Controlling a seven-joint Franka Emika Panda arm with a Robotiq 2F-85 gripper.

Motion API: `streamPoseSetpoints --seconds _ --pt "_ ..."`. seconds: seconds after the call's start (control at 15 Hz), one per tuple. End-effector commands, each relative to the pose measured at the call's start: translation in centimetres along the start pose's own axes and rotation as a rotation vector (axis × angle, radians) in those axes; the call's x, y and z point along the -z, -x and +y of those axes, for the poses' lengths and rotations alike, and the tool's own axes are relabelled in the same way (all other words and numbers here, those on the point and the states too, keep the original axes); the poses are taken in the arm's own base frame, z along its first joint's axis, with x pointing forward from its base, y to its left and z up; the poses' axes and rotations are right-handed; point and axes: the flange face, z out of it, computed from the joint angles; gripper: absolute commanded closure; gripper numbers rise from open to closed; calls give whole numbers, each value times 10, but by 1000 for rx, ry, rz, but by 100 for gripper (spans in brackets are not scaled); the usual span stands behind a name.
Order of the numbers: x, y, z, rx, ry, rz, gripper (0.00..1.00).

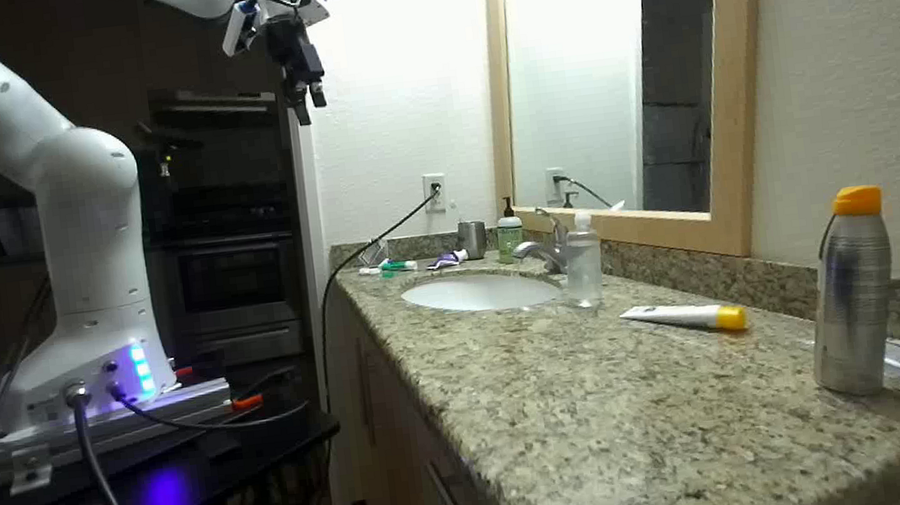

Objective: Move the green soap bottle to the right

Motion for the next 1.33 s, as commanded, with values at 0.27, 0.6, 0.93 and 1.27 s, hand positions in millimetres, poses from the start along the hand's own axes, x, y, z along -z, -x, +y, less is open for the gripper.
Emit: streamPoseSetpoints --seconds 0.27,0.6,0.93,1.27 --pt "-25 -48 -68 -172 4 56 0" --pt "-36 -136 -127 -465 -77 170 0" --pt "-37 -214 -116 -716 -133 96 0" --pt "-47 -217 -114 -638 -77 67 0"
